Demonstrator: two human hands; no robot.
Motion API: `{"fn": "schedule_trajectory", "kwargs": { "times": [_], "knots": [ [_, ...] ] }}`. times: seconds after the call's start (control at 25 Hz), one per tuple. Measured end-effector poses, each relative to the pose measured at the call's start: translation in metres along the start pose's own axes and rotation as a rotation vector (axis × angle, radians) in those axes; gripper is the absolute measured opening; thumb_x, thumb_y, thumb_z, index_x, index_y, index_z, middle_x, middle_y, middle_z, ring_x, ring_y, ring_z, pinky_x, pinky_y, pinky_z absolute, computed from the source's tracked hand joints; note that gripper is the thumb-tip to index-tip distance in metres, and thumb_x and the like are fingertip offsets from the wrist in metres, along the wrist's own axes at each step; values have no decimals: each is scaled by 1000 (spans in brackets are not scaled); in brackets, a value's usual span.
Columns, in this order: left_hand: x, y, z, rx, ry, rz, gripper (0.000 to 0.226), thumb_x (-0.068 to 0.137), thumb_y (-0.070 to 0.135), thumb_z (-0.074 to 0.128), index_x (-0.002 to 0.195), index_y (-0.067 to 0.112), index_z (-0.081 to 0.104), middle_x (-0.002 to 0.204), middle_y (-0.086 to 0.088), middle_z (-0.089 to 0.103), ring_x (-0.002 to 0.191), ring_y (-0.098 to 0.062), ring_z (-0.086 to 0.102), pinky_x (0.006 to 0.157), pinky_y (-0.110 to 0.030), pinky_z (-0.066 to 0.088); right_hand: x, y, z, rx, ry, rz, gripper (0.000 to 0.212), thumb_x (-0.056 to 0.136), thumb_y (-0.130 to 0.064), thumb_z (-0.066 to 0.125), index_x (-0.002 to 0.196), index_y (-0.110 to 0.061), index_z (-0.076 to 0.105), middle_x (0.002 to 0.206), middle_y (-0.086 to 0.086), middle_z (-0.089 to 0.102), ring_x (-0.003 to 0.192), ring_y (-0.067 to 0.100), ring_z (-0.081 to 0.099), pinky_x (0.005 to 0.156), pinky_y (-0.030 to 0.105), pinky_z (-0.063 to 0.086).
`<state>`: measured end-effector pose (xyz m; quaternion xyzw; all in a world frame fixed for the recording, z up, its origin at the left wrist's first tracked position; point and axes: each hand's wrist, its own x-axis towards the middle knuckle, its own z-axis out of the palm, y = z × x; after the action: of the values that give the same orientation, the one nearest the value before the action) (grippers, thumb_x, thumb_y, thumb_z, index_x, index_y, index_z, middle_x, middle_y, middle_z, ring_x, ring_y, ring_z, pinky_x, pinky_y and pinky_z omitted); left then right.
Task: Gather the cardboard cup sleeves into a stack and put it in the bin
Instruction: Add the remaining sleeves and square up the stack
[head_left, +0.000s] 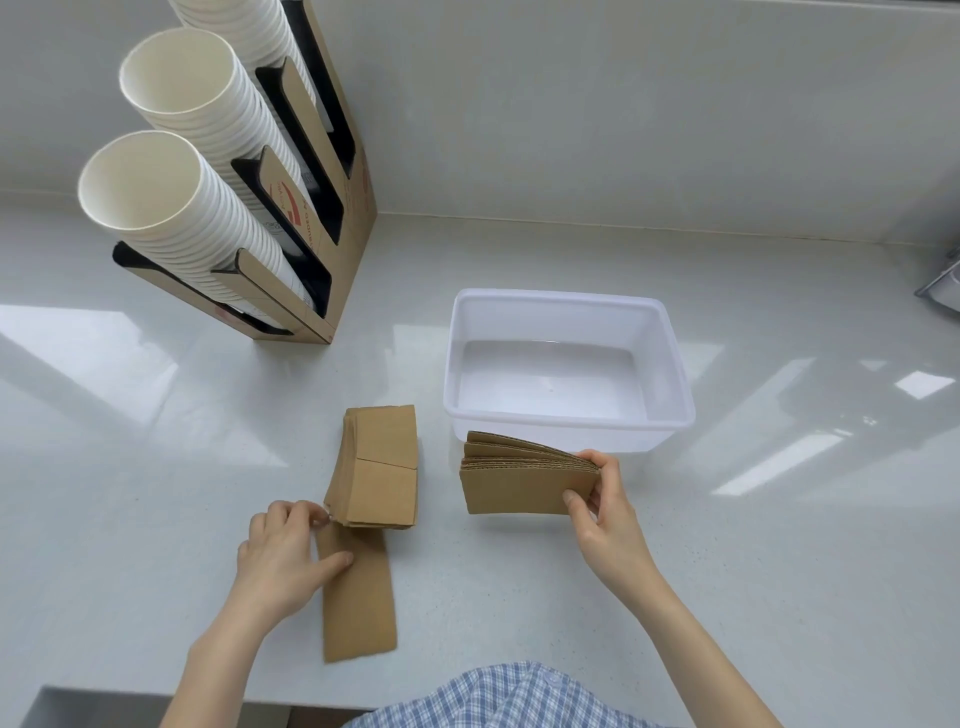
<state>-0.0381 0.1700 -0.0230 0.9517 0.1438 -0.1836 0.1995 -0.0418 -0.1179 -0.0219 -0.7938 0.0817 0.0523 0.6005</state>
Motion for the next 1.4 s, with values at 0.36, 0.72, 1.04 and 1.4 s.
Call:
{"fn": "schedule_trajectory", "kwargs": {
  "times": [0.36,0.72,1.04,1.4],
  "knots": [
    [-9,-5,-6,-307,-136,-51,33,71,16,73,82,11,42,74,-3,45,72,-23,44,59,-28,35,-1,-2,0,3,-2,9,38,91,-3,42,95,-40,36,88,-4,56,82,20,52,65,10,41],
    [-15,-7,-16,-422,-298,51,7,77,15,67,76,12,61,53,7,64,56,-13,56,51,-21,38,-3,-4,0,-3,0,17,32,91,-4,42,106,-31,35,85,-3,54,76,15,50,65,13,40],
    [-23,7,-27,-465,-366,185,7,78,15,66,73,15,61,52,9,66,55,-2,57,53,-16,39,-5,-8,-1,4,5,9,37,91,-4,42,97,-39,36,86,-5,55,80,21,51,72,27,40],
    [-26,52,-29,-771,-301,334,9,79,7,63,86,4,59,70,3,67,62,-7,60,59,-12,50,-9,-7,-2,44,25,50,30,91,-4,43,109,-26,36,89,-1,57,85,20,54,74,25,42]
  ]
}}
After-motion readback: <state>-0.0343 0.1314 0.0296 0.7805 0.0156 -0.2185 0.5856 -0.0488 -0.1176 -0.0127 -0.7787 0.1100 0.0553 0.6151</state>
